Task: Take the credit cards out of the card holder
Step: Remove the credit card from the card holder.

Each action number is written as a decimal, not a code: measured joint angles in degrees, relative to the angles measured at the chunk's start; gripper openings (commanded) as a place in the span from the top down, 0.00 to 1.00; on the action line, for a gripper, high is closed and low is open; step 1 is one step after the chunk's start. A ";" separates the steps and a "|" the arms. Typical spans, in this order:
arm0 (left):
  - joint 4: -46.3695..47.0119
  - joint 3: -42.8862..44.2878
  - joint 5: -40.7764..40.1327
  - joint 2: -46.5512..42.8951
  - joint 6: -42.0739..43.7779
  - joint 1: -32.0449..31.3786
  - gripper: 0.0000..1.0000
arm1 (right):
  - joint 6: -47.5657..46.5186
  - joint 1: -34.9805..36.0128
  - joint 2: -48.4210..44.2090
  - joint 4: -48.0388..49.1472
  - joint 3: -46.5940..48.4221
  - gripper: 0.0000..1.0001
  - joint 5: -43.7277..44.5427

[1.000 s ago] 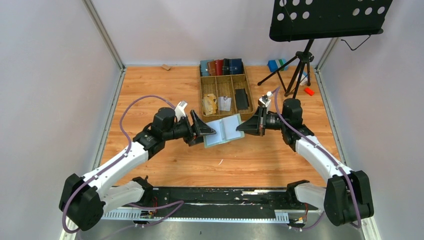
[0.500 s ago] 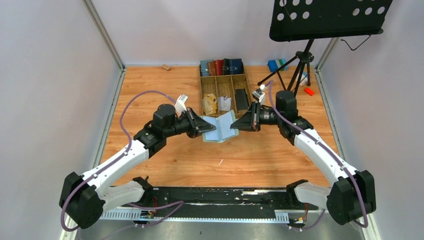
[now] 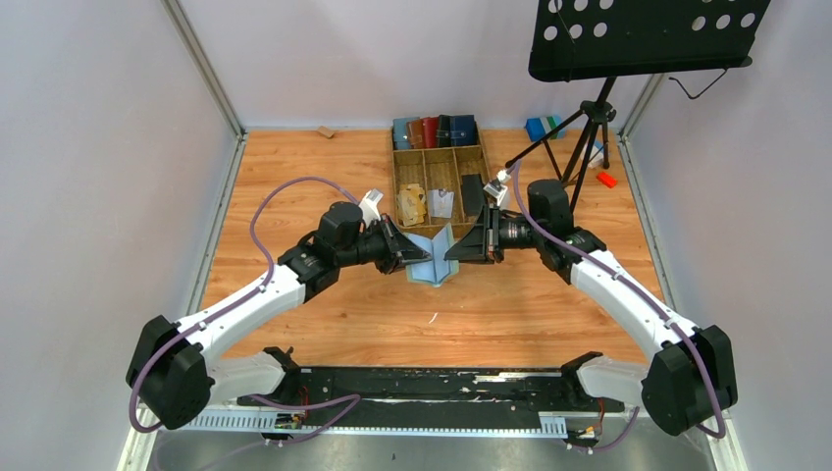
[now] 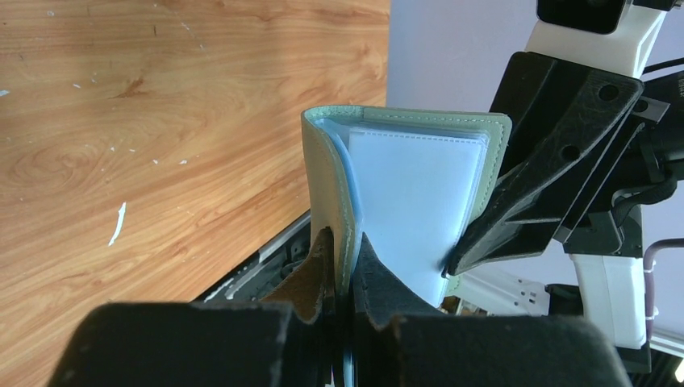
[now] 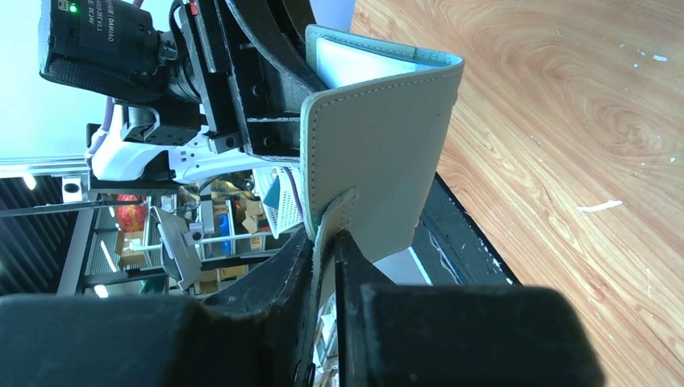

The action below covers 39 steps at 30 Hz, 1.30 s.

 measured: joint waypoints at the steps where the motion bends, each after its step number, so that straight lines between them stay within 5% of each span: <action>1: 0.00 0.00 -0.02 0.00 -0.02 0.00 1.00 | -0.22 0.00 -0.02 -0.26 0.00 0.89 0.04; 4: 0.11 0.00 -0.13 0.04 -0.07 0.02 1.00 | -0.61 -0.02 -0.02 -0.44 0.00 0.88 0.24; 11: 2.23 0.00 0.02 0.85 -0.50 0.00 1.00 | 0.98 0.00 0.22 1.79 -0.11 0.68 -1.11; 17: 3.04 0.00 0.07 1.60 -0.48 0.02 1.00 | -0.35 0.00 1.03 -0.09 0.17 0.74 -1.05; 25: 2.69 1.27 0.57 4.33 -0.35 0.02 1.00 | -2.23 -0.02 2.51 -3.04 1.40 0.99 -0.70; 30: 2.73 1.60 0.81 4.50 -0.44 0.02 1.00 | -1.22 -0.02 2.71 -2.01 1.33 0.99 -0.92; 34: 3.10 1.60 1.09 4.50 -0.55 0.02 1.00 | 1.36 -0.20 2.73 1.64 -0.24 0.94 -1.88; 39: 3.89 1.57 1.20 4.50 -1.46 0.02 1.00 | 2.25 -1.20 2.71 1.55 -1.07 0.53 -2.19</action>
